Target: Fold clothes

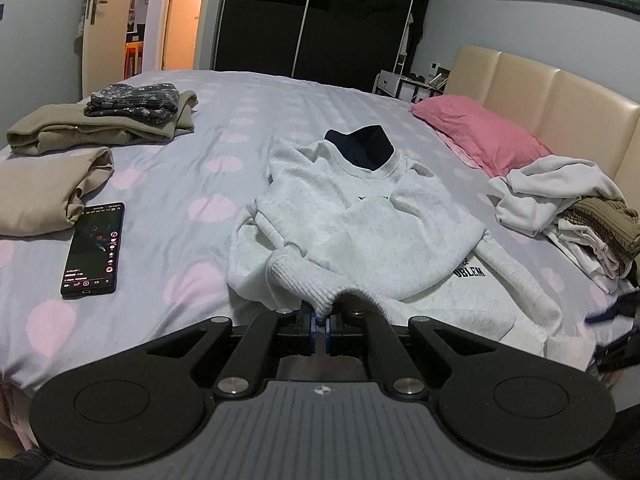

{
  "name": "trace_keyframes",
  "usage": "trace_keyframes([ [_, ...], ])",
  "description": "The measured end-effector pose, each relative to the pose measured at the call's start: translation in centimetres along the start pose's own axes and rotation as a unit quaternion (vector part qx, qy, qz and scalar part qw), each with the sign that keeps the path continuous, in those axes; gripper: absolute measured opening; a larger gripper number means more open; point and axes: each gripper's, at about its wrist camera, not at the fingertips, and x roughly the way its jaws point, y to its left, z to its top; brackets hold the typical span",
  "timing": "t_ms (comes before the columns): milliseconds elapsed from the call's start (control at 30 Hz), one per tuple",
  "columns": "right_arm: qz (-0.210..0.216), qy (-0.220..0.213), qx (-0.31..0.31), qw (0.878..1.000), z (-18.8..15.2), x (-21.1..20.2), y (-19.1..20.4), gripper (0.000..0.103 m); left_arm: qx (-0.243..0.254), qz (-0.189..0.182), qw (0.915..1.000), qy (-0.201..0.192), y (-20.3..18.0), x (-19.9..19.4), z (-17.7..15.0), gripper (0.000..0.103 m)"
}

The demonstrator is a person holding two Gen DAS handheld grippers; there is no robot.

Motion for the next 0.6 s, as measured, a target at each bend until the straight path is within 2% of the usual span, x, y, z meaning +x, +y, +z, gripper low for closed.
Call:
trace_keyframes([
  [33,0.006,0.016,0.007,1.000,-0.1,0.5,0.2,0.052,-0.001,0.000,1.0000,0.000,0.0,0.0,0.0,0.002],
  [100,0.008,0.054,0.036,0.998,-0.6,2.0,0.3,0.045,-0.003,-0.001,1.0000,0.001,0.0,0.1,0.0,0.002],
  [167,0.026,0.088,0.095,0.991,-1.0,3.4,-0.3,0.042,-0.003,-0.001,1.0000,0.001,0.0,0.0,0.0,0.002],
  [200,0.034,0.099,0.123,0.987,-1.1,3.9,-0.7,0.037,-0.002,0.000,1.0000,0.002,0.1,0.0,0.0,0.002],
  [233,0.042,0.106,0.143,0.983,-1.1,4.2,-0.9,0.017,-0.002,-0.001,1.0000,0.003,0.1,-0.1,-0.1,0.002],
  [267,0.053,0.109,0.164,0.979,-1.1,4.3,-1.3,0.010,-0.003,-0.003,1.0000,0.006,0.3,-0.2,-0.2,0.002],
  [400,0.077,0.109,0.213,0.968,-0.5,2.2,-3.2,0.006,-0.016,-0.021,0.9983,0.052,1.5,-1.1,0.3,0.002],
  [500,0.093,0.069,0.240,0.964,0.6,-2.4,-6.0,0.005,-0.014,-0.028,0.9964,0.079,2.5,-3.0,0.8,0.002],
  [600,0.103,0.025,0.257,0.961,1.5,-8.1,-8.7,0.004,-0.009,-0.025,0.9972,0.070,3.5,-5.8,1.4,0.000],
])
